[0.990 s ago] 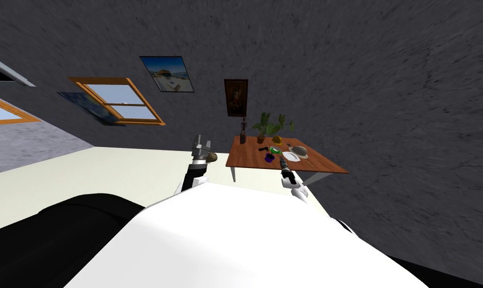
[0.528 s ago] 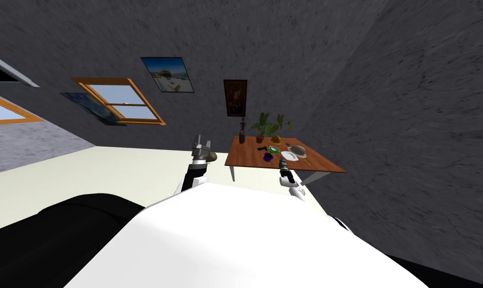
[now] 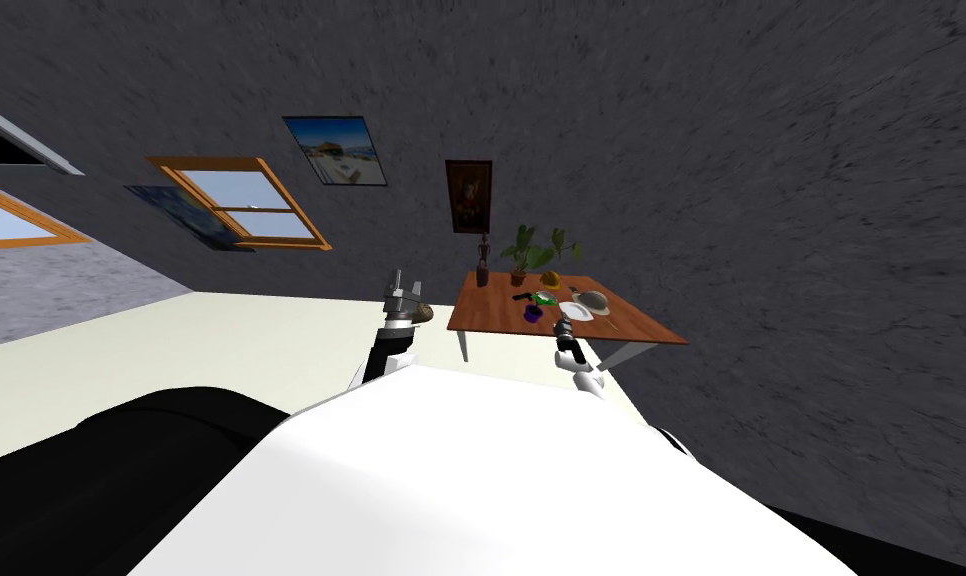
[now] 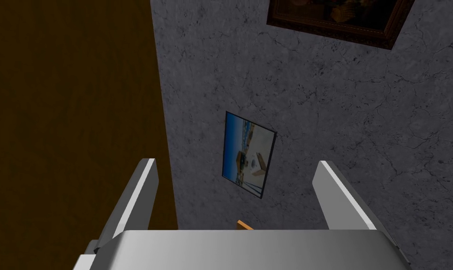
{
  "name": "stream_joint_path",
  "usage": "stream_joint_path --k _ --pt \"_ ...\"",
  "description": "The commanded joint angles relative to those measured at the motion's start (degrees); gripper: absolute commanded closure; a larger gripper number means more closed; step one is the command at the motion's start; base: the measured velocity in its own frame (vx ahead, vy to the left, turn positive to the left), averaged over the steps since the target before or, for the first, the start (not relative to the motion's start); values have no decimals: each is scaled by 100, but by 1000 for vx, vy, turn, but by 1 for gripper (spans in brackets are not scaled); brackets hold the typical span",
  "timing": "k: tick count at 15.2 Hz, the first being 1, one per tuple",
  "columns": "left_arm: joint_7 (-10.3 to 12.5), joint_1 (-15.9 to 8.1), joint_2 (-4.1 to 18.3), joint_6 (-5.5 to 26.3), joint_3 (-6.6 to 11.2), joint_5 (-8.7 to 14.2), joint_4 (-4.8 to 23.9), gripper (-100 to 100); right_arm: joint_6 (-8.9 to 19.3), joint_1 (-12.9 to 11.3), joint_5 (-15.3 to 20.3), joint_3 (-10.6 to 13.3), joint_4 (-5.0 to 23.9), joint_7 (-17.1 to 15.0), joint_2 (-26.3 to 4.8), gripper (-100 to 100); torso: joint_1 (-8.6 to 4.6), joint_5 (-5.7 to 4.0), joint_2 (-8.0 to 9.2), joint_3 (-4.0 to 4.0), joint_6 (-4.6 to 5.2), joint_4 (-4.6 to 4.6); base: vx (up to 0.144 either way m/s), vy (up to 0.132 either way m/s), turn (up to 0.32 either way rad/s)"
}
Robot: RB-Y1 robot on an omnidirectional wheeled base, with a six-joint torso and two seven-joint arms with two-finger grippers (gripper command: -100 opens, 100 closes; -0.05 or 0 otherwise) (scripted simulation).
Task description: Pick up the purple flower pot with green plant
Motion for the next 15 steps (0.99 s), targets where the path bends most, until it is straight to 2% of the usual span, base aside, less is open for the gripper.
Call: stream_joint_path --k 1,2,3,5,6,8,9,10,11,13,14,15 --pt "0 0 0 0 0 0 0 0 31 -44 -200 24 30 -286 35 -100 0 0 0 0 0 0 -3 -53 8" --pt "0 0 0 0 0 0 0 0 31 -44 -200 24 30 -327 35 -100 -1 0 -2 -1 0 0 -6 -36 8" --pt "0 0 0 0 0 0 0 0 82 -93 -442 55 44 -504 94 -100 2 0 -2 -1 0 -1 -3 -43 3" --pt "0 0 0 0 0 0 0 0 82 -93 -459 55 44 -643 94 -100 0 0 -2 -2 0 -1 -6 -48 7" --pt "0 0 0 0 0 0 0 0 133 -142 -703 86 57 -822 159 -100 1 0 -2 -2 0 -1 -2 -51 3" --pt "0 0 0 0 0 0 0 0 133 -142 -715 86 57 -952 159 -100 -3 0 -4 -2 0 -1 1 -52 6" --pt "0 0 0 0 0 0 0 0 185 -192 -961 117 69 -1154 229 -100 -1 0 -5 -3 0 -1 6 -46 1" --pt "0 0 0 0 0 0 0 0 185 -192 -966 117 69 -1252 229 -100 0 0 -7 -4 0 -1 7 -51 5" --pt "0 0 0 0 0 0 0 0 237 -245 -1163 147 78 -1385 303 -100 0 0 -7 -4 0 -2 8 -65 0" --pt "0 0 0 0 0 0 0 0 237 -245 -1211 147 78 -1542 303 -100 -7 -1 -7 -4 0 -2 1 -61 5" --pt "0 0 0 0 0 0 0 0 288 -302 -1447 178 83 -1728 382 -100 -4 -1 -6 -4 1 -2 -6 -53 -2" --pt "0 0 0 0 0 0 0 0 288 -302 -1450 178 83 -1821 382 -100 -3 -1 -4 -2 0 -1 -4 -56 -1"
